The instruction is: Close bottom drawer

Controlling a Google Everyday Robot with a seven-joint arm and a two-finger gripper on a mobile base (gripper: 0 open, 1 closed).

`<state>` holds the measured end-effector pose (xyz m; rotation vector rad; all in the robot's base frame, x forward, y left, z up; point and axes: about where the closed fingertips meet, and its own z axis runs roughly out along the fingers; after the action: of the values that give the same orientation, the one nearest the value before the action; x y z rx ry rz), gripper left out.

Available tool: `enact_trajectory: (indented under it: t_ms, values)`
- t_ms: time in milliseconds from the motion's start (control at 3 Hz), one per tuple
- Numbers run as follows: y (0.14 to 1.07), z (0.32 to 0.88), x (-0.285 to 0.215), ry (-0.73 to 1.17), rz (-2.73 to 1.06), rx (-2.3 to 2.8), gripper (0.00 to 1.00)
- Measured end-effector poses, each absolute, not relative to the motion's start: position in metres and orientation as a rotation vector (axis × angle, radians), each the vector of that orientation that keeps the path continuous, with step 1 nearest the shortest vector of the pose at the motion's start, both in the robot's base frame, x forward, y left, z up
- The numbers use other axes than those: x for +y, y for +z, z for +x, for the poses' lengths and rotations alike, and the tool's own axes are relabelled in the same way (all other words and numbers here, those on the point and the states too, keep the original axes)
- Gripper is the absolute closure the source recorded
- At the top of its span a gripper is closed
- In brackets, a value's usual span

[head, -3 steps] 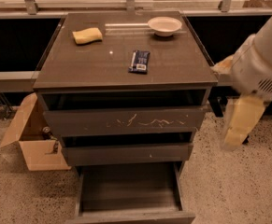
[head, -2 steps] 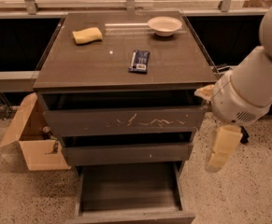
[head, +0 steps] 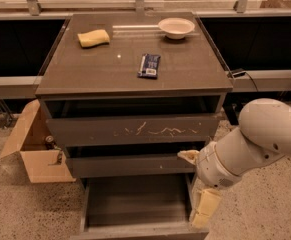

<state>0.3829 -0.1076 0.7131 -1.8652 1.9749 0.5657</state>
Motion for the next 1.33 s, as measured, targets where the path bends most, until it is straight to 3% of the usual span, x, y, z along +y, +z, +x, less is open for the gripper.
enact_trajectory:
  t_ms: [333, 1000, 1333]
  values:
    - [0.713, 0.383, -0.108, 0.565, -1.866, 1.975, 0.0]
    - [0.592, 0.374, -0.134, 0.62, -1.968, 1.984, 0.0]
    - [0.503, 0.365, -0.136, 0.739, -2.033, 1.948, 0.04]
